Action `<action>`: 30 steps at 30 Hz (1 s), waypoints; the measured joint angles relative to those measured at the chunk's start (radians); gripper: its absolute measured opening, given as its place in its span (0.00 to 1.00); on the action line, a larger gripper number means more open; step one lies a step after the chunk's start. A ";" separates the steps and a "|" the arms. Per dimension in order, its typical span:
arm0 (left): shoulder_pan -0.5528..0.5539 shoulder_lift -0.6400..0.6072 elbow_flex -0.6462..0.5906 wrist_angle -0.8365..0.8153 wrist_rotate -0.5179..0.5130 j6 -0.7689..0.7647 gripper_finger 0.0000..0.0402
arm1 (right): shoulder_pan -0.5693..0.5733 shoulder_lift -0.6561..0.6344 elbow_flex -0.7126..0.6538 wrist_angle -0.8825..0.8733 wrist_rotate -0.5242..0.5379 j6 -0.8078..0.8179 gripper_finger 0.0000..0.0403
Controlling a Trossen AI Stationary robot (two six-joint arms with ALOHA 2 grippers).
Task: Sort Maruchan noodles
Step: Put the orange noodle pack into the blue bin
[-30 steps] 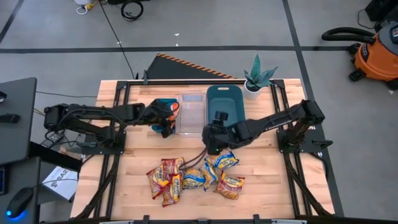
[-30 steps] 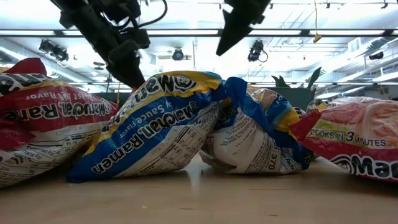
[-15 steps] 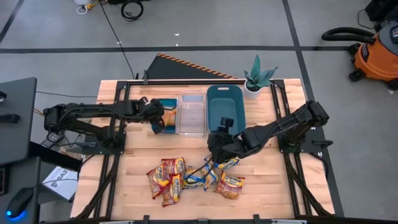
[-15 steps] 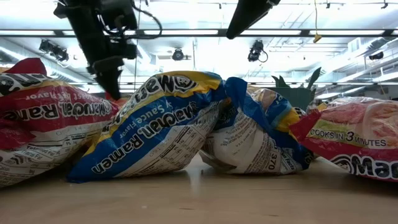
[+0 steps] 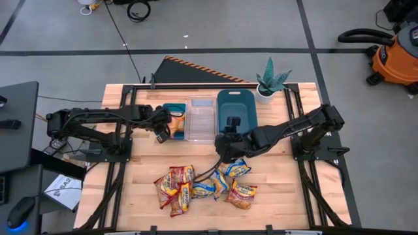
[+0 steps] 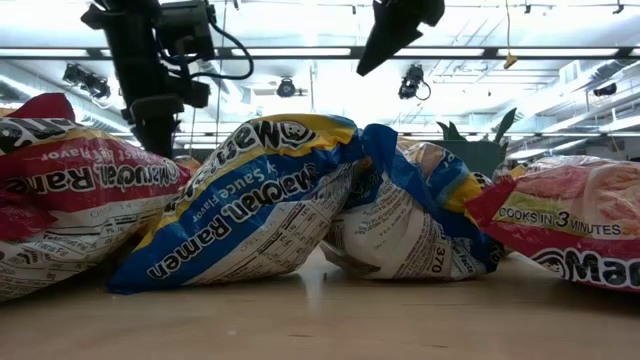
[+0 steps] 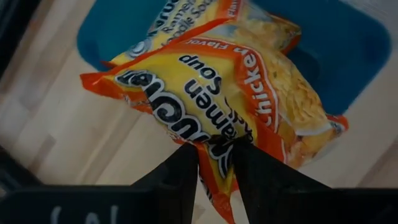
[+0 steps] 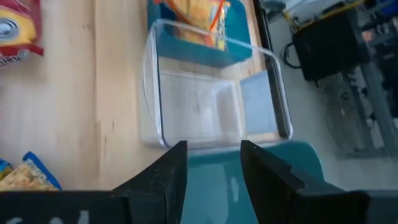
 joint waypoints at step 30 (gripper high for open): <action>0.049 0.000 -0.146 0.278 0.120 0.079 0.27 | -0.043 -0.005 0.000 0.112 -0.149 -0.021 0.36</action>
